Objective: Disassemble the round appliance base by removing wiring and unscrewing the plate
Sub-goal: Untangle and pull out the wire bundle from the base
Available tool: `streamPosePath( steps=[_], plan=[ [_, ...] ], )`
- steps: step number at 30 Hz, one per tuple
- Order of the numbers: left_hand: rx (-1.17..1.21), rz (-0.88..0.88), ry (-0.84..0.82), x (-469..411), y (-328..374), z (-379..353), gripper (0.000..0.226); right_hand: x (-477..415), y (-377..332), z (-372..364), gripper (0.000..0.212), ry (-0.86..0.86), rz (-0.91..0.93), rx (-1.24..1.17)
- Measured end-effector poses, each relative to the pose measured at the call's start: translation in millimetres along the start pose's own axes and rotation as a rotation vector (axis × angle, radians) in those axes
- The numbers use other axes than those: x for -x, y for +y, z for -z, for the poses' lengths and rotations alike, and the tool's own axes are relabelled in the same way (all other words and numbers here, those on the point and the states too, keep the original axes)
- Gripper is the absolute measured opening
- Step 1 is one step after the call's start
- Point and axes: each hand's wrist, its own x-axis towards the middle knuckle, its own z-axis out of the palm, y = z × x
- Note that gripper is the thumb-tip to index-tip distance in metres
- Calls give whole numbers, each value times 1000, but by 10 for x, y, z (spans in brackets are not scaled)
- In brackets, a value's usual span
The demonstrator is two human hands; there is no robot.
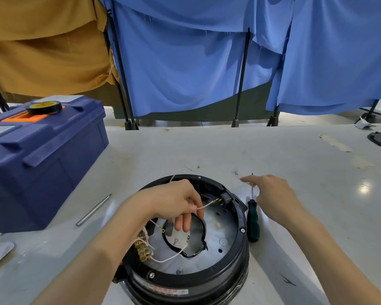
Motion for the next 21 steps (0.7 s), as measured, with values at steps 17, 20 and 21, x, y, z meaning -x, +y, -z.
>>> streamPosePath(
  steps=[17, 20, 21],
  plan=[
    [-269, -19, 206, 71, -70, 125, 15, 105, -629, 207, 28, 25, 169, -620],
    [-197, -50, 152, 23, -5, 17, 9, 98, -767, 187, 27, -35, 151, -599],
    [-154, -51, 129, 8, 20, -19, 9, 94, -790, 176, 27, -42, 133, -595]
  ],
)
